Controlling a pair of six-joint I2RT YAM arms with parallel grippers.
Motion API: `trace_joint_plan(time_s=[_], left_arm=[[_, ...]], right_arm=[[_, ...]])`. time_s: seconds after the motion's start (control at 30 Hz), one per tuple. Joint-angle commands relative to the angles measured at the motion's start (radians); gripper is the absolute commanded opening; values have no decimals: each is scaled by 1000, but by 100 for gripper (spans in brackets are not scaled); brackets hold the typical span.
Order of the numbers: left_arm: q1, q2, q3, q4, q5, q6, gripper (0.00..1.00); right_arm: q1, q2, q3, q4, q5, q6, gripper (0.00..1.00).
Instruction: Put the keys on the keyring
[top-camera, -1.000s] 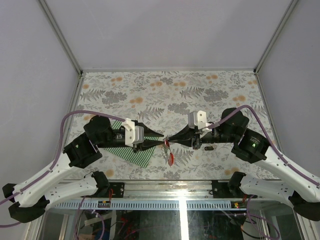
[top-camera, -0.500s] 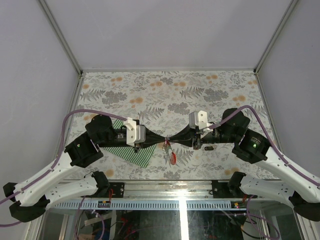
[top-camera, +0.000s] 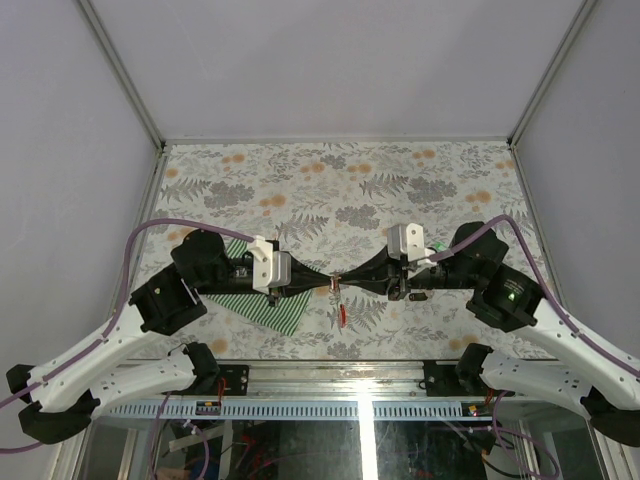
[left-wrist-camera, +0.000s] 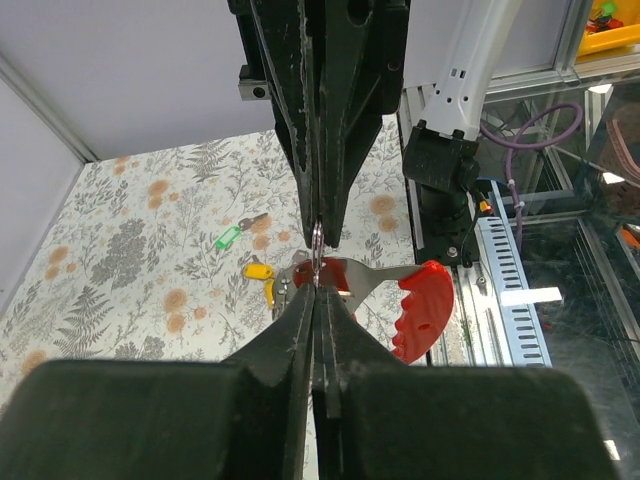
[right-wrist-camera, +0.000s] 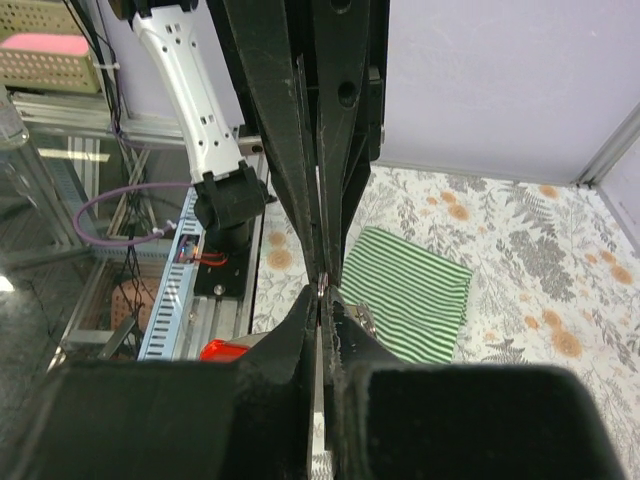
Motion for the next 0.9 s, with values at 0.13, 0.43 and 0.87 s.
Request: trace_joint_plan(time_s=[0.13,0.43,0.87], left_arm=[[-3,-13,7,42,3,2,0],[-3,-20,-1,55,-5,-2,0],[-3,-27,-4,66,-45,39,0]], right_arm=[[0,-44,-49,233,-21,81,0],[0,-64,-103,340,40,141,0],[0,-30,-69,244,174,193,0]])
